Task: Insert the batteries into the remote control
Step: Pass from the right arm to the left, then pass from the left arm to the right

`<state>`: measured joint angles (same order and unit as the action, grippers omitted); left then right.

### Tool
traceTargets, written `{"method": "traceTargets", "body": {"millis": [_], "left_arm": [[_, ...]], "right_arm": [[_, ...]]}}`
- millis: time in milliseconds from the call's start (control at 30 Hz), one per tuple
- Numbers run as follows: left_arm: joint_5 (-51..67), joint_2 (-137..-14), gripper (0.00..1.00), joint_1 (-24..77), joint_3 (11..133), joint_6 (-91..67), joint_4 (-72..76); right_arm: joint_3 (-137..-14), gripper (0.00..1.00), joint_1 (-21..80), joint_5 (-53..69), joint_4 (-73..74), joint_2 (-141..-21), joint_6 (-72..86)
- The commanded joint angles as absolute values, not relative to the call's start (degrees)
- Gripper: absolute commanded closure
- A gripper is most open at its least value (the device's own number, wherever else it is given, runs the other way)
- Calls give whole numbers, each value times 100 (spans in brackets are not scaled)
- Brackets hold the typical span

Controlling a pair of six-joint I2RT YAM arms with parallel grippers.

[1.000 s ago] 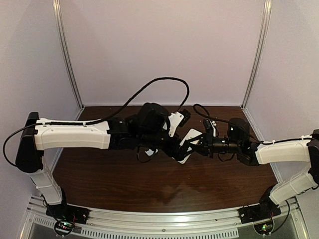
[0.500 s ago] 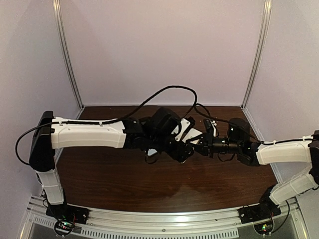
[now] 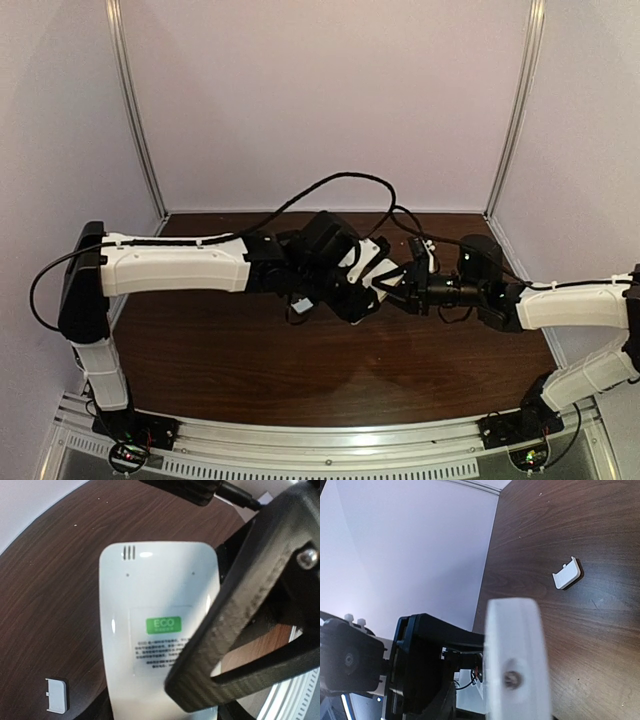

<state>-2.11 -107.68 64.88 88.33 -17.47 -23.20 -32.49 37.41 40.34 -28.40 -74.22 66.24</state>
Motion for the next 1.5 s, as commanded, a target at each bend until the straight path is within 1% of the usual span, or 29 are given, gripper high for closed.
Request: {"method": "traceTargets", "body": {"millis": [0,67,100,167,300,533,767,967,1100,1167,1267,1300,1367,1467], "left_arm": [[-11,-10269,69,6405,8399,-922,-2514],[479,-9981,67,6412,8086,-311,-2405],[724,-9851,67,6409,7874,27,-2364],[789,-9586,67,6408,7589,557,-2267],[880,-9272,67,6414,7237,1194,-2080],[910,-9288,68,6478,7302,1791,-2341],[750,-9364,69,6545,7422,1997,-2417],[819,-9378,70,6572,7427,2122,-2425],[777,-9404,69,6573,7442,2136,-2434],[709,-9412,63,6574,7464,2110,-2441],[364,-9414,45,6570,7541,1934,-2524],[238,-9394,40,6566,7555,1862,-2550],[100,-9290,31,6518,7559,1718,-2543],[102,-9000,23,6270,7469,1379,-2365]], "right_arm": [[-3395,54,3704,4416,-2536,-7198,6414],[-3360,48,3684,4547,-2483,-7180,6393],[-3346,48,3675,4650,-2477,-7192,6383],[-3312,48,3674,4856,-2547,-7260,6407],[-3162,49,3701,5298,-3188,-7336,6705],[-3446,52,3916,5767,-2473,-7374,6258],[-3465,57,4087,5914,-2478,-7581,6281],[-3490,70,4157,5948,-2502,-7720,6263],[-3481,87,4157,5934,-2514,-7748,6241],[-3488,93,4157,5936,-2543,-7736,6251],[-3482,99,4145,5921,-2600,-7706,6275],[-3464,100,4122,5906,-2623,-7681,6284],[-3421,100,4040,5888,-2686,-7638,6300],[-3322,100,3796,5836,-2711,-7526,6302]]}}
